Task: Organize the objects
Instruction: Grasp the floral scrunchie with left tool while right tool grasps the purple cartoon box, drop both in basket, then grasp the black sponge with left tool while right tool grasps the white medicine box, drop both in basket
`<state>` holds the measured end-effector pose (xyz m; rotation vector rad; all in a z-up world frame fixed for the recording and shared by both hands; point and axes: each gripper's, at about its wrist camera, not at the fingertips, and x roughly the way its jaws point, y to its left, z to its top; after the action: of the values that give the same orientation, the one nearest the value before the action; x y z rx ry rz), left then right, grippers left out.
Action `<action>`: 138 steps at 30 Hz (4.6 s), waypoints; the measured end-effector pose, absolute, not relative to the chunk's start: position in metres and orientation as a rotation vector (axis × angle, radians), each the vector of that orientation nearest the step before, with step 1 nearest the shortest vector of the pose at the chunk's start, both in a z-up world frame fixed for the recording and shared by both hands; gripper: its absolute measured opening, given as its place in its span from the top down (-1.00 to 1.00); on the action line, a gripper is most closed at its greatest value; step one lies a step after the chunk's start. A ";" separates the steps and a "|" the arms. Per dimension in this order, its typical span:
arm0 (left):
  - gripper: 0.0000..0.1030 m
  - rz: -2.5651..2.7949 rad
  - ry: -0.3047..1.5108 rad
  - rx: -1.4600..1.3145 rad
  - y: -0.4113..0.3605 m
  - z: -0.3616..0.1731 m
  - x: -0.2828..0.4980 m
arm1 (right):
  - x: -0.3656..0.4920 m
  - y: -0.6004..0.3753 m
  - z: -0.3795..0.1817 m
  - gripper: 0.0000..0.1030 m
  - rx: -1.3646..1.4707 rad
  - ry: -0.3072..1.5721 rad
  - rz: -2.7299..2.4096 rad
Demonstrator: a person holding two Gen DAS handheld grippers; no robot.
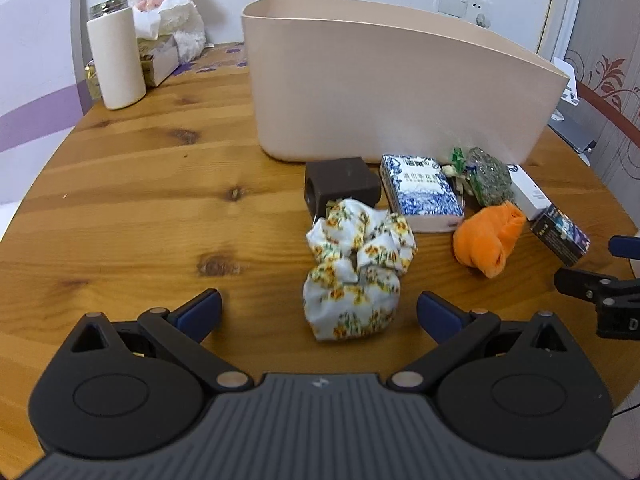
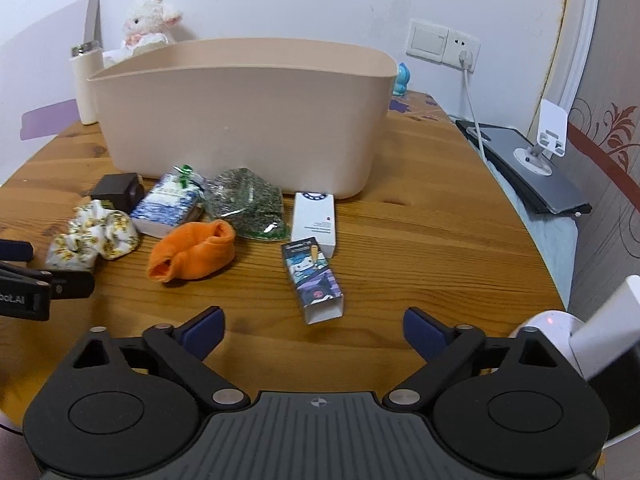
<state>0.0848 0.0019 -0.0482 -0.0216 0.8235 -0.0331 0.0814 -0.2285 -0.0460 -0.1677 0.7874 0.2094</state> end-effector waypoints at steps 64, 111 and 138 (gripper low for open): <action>-0.84 0.032 0.587 0.098 -0.018 0.062 0.195 | 0.185 -0.196 0.069 -0.56 -0.189 0.553 0.194; -0.50 -0.021 0.773 -0.118 0.007 -0.032 0.152 | 0.161 -0.229 -0.042 -0.54 -0.173 0.767 0.210; 0.34 -0.088 0.641 -0.007 0.001 0.046 0.094 | 0.080 -0.233 0.048 0.46 -0.155 0.544 0.251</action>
<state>0.0935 0.0013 0.0462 -0.0070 0.6405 -0.0876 0.0803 -0.2327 0.0478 -0.1554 0.5445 0.2511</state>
